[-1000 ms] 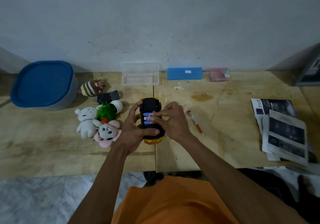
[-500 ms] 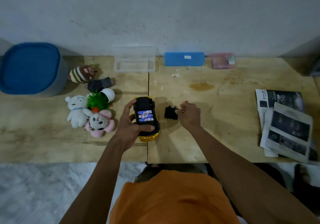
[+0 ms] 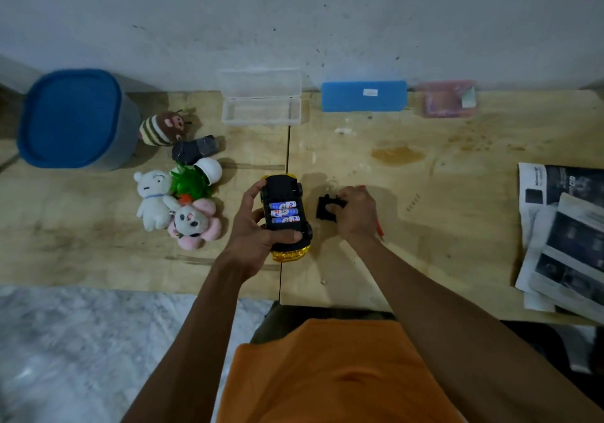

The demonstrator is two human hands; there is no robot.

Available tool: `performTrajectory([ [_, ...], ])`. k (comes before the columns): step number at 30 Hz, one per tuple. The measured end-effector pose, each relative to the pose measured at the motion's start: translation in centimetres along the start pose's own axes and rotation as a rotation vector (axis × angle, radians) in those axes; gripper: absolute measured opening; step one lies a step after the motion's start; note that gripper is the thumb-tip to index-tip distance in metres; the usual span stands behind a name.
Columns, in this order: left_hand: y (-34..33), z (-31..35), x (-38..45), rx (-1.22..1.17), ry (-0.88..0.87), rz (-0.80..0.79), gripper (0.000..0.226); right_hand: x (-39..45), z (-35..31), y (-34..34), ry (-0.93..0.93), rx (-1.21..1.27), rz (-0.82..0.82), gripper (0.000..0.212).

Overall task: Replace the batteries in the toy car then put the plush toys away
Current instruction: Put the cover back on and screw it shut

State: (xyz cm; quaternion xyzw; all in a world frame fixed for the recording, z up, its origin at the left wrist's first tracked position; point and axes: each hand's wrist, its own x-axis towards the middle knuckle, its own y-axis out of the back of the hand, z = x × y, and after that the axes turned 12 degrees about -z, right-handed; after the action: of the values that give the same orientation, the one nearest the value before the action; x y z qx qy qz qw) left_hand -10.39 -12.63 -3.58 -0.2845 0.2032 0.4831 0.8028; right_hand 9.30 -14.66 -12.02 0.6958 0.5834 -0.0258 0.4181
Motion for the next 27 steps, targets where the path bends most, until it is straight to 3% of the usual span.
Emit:
performTrajectory([
  [2,-0.2,-0.3,-0.1,-0.002,-0.003,0.005,0.121,0.1,0.2,0.1,0.006,0.025,-0.004,0.012],
  [5,-0.4,-0.4,-0.1,-0.015,-0.008,-0.001,0.122,0.6,0.7,0.2,-0.025,0.099,-0.004,0.021],
  [8,-0.3,-0.3,-0.4,-0.029,-0.026,-0.009,0.121,0.0,-0.3,1.1,-0.041,0.191,0.001,0.012],
  [13,0.4,0.6,-1.0,-0.041,-0.068,-0.050,0.119,-1.7,-4.3,4.0,0.080,0.403,0.086,0.019],
  [17,1.4,2.0,-1.8,-0.048,-0.096,-0.142,0.120,-4.8,-9.4,6.7,0.224,0.565,0.016,0.016],
  [20,1.7,3.5,-2.8,-0.036,-0.147,-0.234,0.121,-7.8,-12.3,7.6,0.338,0.499,-0.081,0.003],
  [27,2.4,4.9,-4.9,0.062,-0.238,-0.398,0.119,-11.5,-13.6,5.9,0.441,0.354,-0.123,0.008],
])
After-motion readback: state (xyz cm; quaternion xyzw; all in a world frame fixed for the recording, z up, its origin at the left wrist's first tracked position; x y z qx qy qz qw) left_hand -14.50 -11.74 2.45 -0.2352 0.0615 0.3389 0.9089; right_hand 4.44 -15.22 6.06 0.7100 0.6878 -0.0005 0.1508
